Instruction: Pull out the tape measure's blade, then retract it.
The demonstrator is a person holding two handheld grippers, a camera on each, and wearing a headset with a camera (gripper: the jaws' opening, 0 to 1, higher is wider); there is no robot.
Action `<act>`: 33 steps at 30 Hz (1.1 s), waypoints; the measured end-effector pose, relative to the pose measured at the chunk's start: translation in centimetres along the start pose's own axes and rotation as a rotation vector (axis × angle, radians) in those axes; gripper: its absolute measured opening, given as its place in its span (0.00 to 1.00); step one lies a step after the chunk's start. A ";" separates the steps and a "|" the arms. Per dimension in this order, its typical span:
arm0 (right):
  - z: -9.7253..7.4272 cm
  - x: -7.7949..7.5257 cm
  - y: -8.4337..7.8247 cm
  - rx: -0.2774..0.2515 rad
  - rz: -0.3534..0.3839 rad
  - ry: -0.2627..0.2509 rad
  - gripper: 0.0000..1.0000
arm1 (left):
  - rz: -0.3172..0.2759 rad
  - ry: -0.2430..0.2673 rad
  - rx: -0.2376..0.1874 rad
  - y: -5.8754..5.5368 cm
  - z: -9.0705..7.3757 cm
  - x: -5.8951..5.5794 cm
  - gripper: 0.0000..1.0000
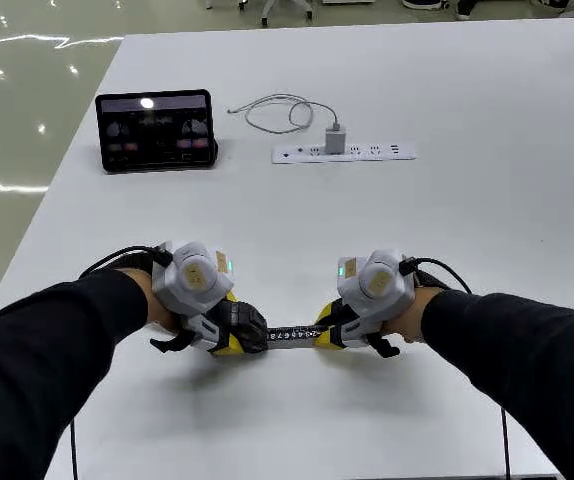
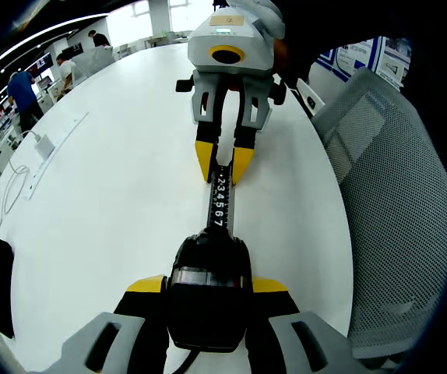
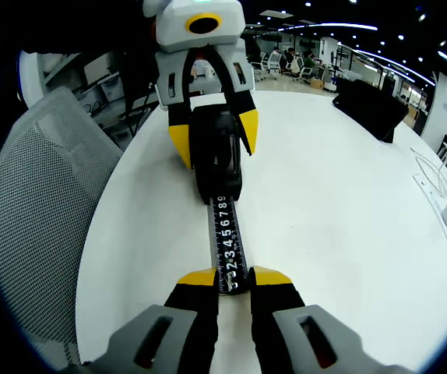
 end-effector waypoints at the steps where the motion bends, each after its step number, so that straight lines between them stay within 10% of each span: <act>1: 0.0 0.0 -0.1 0.000 0.001 -0.001 0.10 | 0.000 0.001 -0.001 0.0 0.0 0.0 0.34; 33: -2.4 0.0 -2.0 0.000 0.024 -0.021 0.10 | -0.010 0.014 -0.014 0.1 0.0 -0.1 0.34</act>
Point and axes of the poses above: the centre of the closed fingertips' face, and the gripper's own axes: z roughly forward along the fingers, x roughly to its left, y roughly out of its top, the point moved 3 cm from there along -z, roughly backward along the fingers, and after that the axes turned 4 degrees about -x, right-handed, at the moved point
